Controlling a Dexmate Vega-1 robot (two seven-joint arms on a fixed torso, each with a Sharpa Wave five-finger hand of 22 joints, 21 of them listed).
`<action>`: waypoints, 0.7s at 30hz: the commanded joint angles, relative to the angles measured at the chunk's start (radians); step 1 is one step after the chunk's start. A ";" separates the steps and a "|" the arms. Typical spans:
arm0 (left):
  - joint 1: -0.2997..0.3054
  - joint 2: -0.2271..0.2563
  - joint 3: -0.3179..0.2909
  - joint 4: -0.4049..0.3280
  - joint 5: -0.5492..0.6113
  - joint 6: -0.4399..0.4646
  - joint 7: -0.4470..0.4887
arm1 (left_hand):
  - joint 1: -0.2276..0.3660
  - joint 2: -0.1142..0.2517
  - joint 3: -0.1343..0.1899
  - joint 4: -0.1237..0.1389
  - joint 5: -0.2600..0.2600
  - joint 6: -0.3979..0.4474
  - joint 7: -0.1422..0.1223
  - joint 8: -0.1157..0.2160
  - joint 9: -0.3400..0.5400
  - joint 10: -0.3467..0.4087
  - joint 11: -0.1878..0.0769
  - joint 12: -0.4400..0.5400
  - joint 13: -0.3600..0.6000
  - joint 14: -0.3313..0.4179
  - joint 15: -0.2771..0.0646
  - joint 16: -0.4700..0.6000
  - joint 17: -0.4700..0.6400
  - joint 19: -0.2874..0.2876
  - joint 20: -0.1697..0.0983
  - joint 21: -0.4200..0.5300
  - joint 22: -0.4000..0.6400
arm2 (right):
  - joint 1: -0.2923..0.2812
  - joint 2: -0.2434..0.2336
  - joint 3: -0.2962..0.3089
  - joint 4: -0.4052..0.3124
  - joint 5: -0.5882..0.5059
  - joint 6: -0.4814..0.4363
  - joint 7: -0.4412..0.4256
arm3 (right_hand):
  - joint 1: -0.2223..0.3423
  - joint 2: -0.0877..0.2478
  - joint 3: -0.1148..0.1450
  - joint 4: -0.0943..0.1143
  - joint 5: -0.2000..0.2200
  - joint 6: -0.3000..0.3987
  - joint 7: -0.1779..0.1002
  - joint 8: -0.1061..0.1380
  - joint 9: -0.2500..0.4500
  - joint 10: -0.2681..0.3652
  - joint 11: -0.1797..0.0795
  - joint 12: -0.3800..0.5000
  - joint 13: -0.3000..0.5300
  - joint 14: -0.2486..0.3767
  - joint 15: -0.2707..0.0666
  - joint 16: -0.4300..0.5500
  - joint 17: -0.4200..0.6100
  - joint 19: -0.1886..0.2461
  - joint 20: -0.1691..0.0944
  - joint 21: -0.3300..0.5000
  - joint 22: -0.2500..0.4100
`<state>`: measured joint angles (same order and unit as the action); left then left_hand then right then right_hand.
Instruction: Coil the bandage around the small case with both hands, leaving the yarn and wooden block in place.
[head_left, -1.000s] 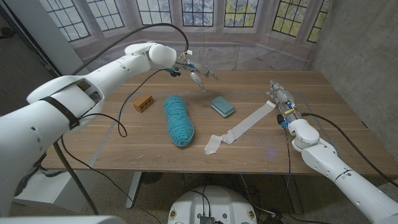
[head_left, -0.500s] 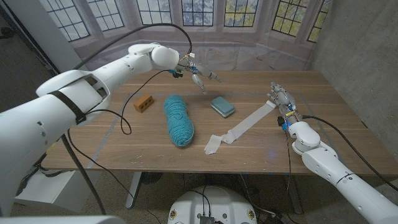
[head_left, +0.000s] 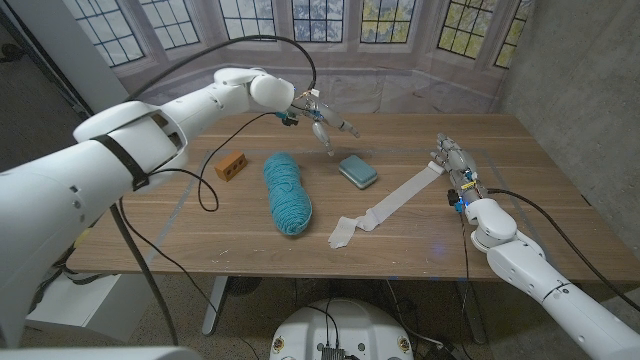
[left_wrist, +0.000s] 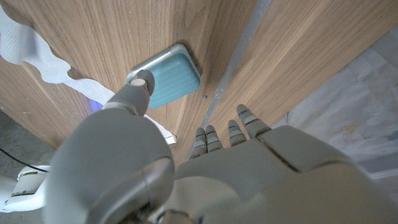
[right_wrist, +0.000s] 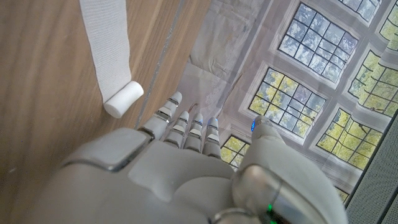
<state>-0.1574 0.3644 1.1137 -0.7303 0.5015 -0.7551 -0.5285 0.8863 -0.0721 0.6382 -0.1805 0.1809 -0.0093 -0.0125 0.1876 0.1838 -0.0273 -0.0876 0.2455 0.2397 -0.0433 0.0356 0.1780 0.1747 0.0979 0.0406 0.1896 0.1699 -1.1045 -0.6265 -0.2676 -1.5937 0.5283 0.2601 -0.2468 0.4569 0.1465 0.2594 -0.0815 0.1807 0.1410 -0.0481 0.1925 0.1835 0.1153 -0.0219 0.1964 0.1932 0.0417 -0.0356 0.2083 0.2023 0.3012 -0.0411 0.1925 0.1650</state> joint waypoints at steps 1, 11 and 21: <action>-0.026 -0.030 0.045 0.040 0.034 -0.022 0.029 | 0.014 -0.007 -0.008 0.002 -0.001 -0.013 0.000 0.001 0.004 -0.009 0.001 0.007 0.003 -0.016 0.004 -0.002 0.003 -0.006 -0.002 -0.002 0.003 | -0.024 -0.009 0.016 -0.014 0.012 0.004 -0.001 | -0.004 0.009 0.003 -0.006 -0.003 0.004 0.006 0.001 0.003 0.005 0.008 0.003 0.002 0.005 -0.026 0.006 0.003 0.008 -0.064 -0.001 0.003; -0.034 -0.043 0.064 0.066 0.046 -0.004 0.051 | 0.032 -0.008 -0.015 0.006 -0.001 -0.021 0.002 0.001 0.004 -0.024 0.003 0.009 0.007 -0.047 0.015 -0.007 0.004 -0.039 0.001 -0.011 0.004 | -0.034 -0.005 0.023 -0.012 0.021 0.011 0.001 | -0.005 0.009 0.003 -0.007 -0.003 0.004 0.007 0.001 0.003 0.004 0.008 0.002 0.002 0.005 -0.027 0.006 0.003 0.008 -0.064 -0.001 0.003; -0.069 -0.106 0.117 0.194 0.069 -0.023 0.102 | 0.040 -0.007 -0.020 0.010 -0.002 -0.019 0.003 0.004 0.004 -0.034 0.008 0.010 0.008 -0.065 0.020 -0.008 0.004 -0.057 0.002 -0.012 0.004 | -0.037 0.000 0.024 -0.011 0.021 0.016 -0.002 | -0.005 0.009 0.003 -0.008 -0.003 0.004 0.007 0.001 0.003 0.003 0.009 0.002 0.002 0.005 -0.026 0.006 0.003 0.009 -0.065 -0.001 0.004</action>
<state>-0.1975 0.3119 1.1850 -0.6428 0.5519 -0.7668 -0.4723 0.9132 -0.0791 0.6216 -0.1722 0.1809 -0.0199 -0.0125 0.1876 0.1838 -0.0522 -0.0768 0.2512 0.2442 -0.0971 0.0537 0.1737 0.1745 0.0442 0.0410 0.1773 0.1698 -1.1352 -0.6317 -0.2470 -1.6049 0.5464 0.2696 -0.2466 0.4516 0.1518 0.2594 -0.0814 0.1807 0.1410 -0.0482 0.1925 0.1835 0.1153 -0.0219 0.1964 0.1932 0.0417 -0.0356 0.2083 0.2022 0.3012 -0.0411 0.1925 0.1650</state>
